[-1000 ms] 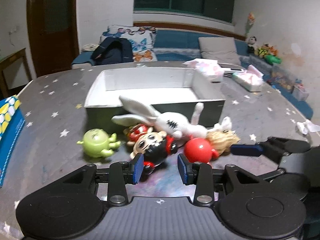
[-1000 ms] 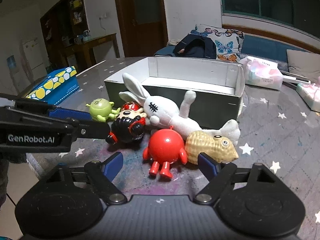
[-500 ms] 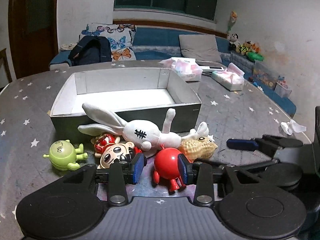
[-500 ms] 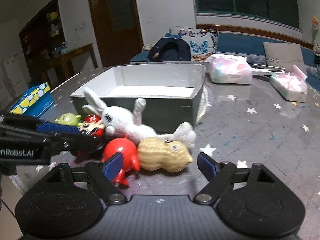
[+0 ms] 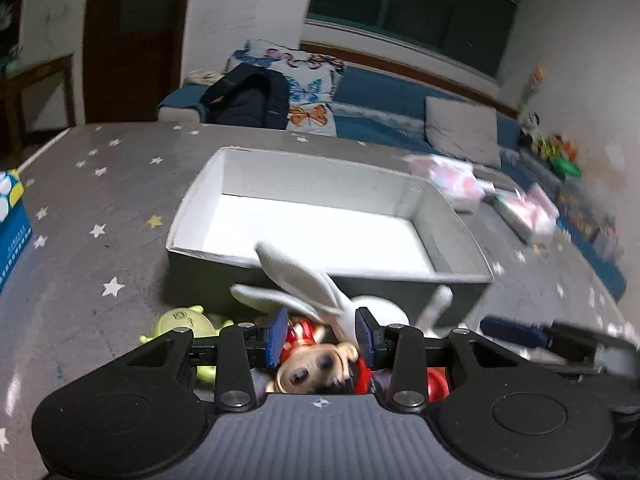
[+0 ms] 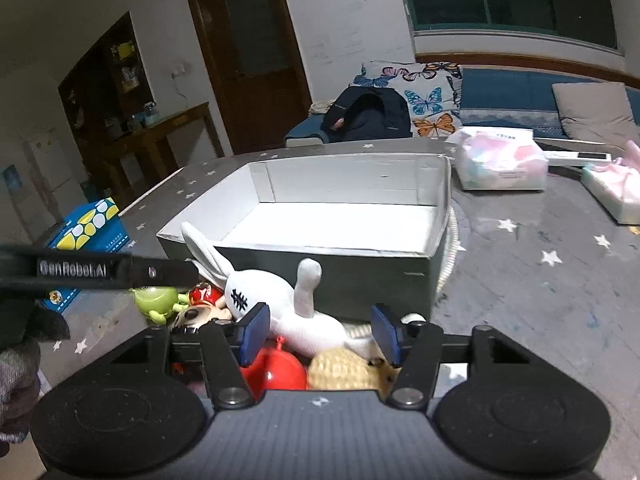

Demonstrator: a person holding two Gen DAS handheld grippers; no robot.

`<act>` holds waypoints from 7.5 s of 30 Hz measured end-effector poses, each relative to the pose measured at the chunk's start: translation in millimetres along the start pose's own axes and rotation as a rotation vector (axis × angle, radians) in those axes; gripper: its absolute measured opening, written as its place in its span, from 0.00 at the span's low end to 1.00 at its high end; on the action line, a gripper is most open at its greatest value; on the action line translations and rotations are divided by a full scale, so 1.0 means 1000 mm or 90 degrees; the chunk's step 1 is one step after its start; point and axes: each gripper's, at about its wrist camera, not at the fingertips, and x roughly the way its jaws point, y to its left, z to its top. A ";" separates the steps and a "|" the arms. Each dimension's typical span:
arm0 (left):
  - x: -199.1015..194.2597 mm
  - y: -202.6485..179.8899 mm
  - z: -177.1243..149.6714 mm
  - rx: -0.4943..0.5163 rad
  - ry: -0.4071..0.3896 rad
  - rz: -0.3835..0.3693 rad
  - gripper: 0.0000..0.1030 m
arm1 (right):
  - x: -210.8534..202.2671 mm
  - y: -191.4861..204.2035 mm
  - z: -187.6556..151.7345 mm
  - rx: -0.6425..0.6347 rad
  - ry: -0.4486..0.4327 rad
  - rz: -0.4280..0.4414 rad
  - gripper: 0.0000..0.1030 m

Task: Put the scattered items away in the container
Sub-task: 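Grasp the white knitted bunny with the left tool, then lift the bunny with the left tool and release it into the box, then grasp the tan peanut plush with the left tool, then carry the peanut plush with the left tool and release it in the box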

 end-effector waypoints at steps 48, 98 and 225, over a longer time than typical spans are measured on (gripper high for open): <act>0.052 0.043 0.115 -0.109 -0.092 -0.021 0.10 | 0.083 0.019 0.139 -0.108 -0.025 0.022 0.08; 0.024 -0.035 -0.003 -0.028 0.057 -0.132 0.26 | -0.008 -0.021 -0.026 -0.005 0.021 -0.069 0.60; 0.193 -0.007 0.097 -0.165 0.153 -0.170 0.36 | 0.151 -0.013 0.088 -0.281 0.164 -0.080 0.41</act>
